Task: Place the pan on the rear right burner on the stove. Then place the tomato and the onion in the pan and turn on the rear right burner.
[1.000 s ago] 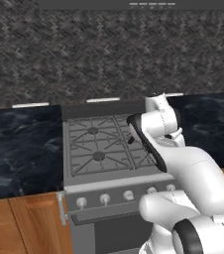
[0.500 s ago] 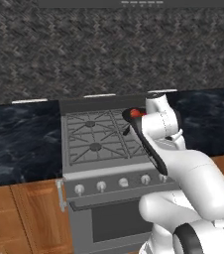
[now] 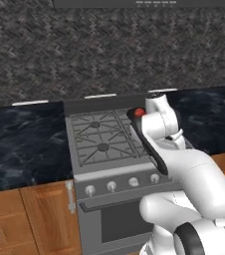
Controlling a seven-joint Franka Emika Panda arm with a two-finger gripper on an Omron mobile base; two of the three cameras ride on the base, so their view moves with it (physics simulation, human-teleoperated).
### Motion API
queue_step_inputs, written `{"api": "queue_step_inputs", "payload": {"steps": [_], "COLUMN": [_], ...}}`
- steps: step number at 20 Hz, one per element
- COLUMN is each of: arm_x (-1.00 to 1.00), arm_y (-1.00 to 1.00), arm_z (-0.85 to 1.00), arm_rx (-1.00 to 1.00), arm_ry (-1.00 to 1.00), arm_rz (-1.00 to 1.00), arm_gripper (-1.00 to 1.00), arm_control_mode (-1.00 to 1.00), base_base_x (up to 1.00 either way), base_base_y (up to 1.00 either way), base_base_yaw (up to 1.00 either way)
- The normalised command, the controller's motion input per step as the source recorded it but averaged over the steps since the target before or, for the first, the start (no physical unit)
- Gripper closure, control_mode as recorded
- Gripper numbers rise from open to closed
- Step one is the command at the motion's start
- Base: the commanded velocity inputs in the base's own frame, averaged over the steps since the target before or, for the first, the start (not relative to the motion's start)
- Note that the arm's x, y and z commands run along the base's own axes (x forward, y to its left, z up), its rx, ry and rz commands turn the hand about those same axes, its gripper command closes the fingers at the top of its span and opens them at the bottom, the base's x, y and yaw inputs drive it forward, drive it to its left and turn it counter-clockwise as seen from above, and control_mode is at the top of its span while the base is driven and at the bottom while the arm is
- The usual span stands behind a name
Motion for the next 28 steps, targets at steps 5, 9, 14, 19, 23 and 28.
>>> {"api": "queue_step_inputs", "payload": {"steps": [5, 9, 14, 19, 23, 28], "arm_x": [0.00, 0.00, 0.00, 0.00, 0.00, 0.00], "arm_y": [0.00, 0.00, 0.00, 0.00, 0.00, 0.00], "arm_z": [0.00, 0.00, 0.00, 0.00, 0.00, 0.00], "arm_rx": [0.00, 0.00, 0.00, 0.00, 0.00, 0.00], "arm_ry": [0.00, 0.00, 0.00, 0.00, 0.00, 0.00], "arm_rz": [0.00, 0.00, 0.00, 0.00, 0.00, 0.00], "arm_gripper": [-1.00, -1.00, -1.00, -1.00, -1.00, -1.00], "arm_control_mode": [1.00, 1.00, 1.00, 1.00, 1.00, 1.00], "base_base_x": [0.00, 0.00, 0.00, 0.00, 0.00, -0.12], "base_base_y": [0.30, 0.39, 0.45, 0.41, 0.24, 0.01], "base_base_yaw": [-0.09, -0.15, -0.21, -0.22, -0.11, 0.00]}}
